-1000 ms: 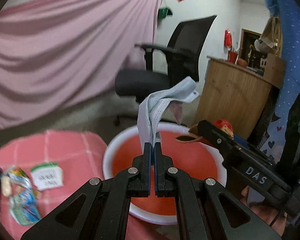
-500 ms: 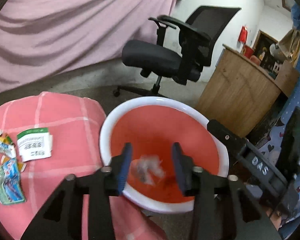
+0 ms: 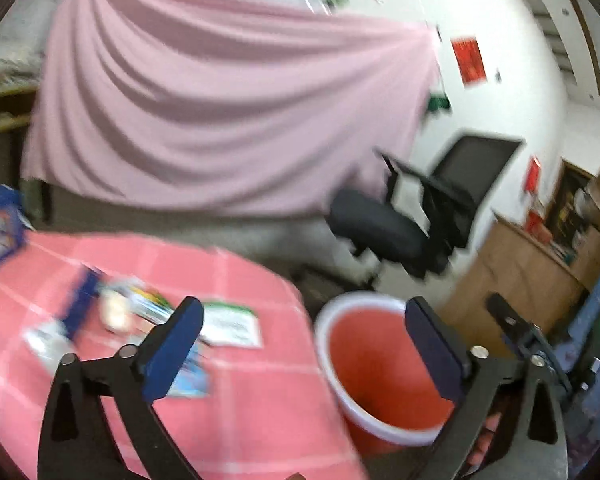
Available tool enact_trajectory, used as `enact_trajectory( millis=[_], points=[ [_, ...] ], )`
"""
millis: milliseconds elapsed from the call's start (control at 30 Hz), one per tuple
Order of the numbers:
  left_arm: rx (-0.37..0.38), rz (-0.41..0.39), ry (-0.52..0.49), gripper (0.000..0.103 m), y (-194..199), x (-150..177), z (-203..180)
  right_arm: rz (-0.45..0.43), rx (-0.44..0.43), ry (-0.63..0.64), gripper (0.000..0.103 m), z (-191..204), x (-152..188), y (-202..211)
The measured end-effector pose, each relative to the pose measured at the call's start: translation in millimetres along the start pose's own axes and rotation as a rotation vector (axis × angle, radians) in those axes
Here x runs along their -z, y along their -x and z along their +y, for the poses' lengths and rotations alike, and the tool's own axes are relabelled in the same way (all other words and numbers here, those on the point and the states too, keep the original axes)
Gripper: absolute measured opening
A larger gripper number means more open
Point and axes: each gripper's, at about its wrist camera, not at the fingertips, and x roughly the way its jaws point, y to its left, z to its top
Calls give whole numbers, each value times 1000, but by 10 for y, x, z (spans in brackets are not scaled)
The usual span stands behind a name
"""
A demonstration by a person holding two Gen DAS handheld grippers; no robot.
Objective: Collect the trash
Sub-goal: 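Open both tools to drop the cloth and wrapper into the bucket, then move both tools back over the remaining items on the table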
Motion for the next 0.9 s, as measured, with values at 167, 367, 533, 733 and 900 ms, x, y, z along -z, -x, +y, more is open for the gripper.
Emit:
enact_trajectory(
  millis=[167, 367, 533, 733, 900],
  points=[
    [-126, -114, -9, 100, 403, -56, 302, -119, -70, 54, 103, 345, -30, 187],
    [-222, -210, -44, 101, 752, -78, 627, -156, -140, 87, 103, 718, 19, 213],
    [-290, -224, -80, 101, 806, 37, 851, -160, -186, 165, 103, 1041, 117, 173],
    [-370, -169, -161, 101, 645, 239, 1077, -120, -223, 246, 103, 1324, 269, 66],
    [-369, -86, -163, 101, 479, 387, 1303, -59, -242, 263, 103, 1468, 359, -43]
  ],
)
